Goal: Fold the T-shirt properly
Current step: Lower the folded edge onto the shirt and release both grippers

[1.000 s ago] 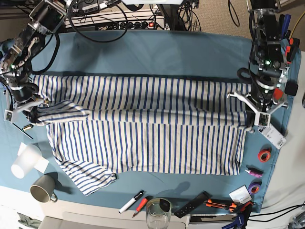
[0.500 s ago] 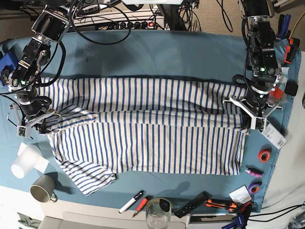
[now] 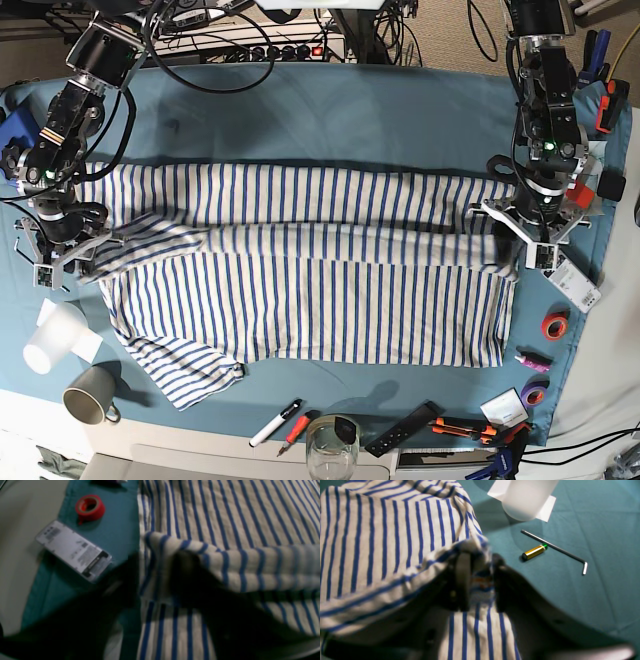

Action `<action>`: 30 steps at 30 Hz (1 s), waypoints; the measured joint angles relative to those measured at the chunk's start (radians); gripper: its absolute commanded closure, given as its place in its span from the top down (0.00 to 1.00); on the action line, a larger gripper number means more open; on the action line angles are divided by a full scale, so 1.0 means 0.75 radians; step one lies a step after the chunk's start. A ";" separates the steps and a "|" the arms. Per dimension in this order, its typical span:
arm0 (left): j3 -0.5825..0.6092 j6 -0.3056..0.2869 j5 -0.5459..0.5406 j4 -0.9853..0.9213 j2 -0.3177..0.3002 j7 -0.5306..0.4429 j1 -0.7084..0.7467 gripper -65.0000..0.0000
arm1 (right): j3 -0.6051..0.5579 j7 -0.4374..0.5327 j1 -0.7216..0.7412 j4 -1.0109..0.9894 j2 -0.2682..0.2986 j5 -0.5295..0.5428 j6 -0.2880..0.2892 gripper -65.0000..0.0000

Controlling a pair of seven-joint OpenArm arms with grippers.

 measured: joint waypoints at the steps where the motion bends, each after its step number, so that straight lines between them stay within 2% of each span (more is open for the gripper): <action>1: 0.000 0.000 0.000 0.000 -0.001 0.000 0.000 0.49 | 0.000 0.000 0.000 0.000 0.000 0.001 0.000 0.31; 12: 0.000 0.006 0.026 0.007 -0.001 0.023 0.000 0.49 | 0.025 -0.005 0.038 -0.002 -0.001 0.001 -0.001 0.31; 14: 0.000 0.030 0.023 0.030 -0.001 0.092 -0.001 0.49 | 0.057 -0.006 0.071 -0.002 0.001 0.001 -0.001 0.31; 17: -0.004 0.084 0.026 0.059 -0.001 0.220 -0.001 0.49 | 0.100 -0.074 0.098 -0.002 0.003 0.056 -0.002 0.31; 23: -0.005 0.074 0.021 0.058 -0.001 0.444 0.002 0.49 | 0.134 -0.148 0.087 -0.002 0.003 0.081 -0.001 0.31; 30: -0.005 0.070 0.021 0.045 -0.001 0.457 0.004 0.49 | 0.134 -0.224 0.084 -0.002 0.003 0.081 -0.001 0.31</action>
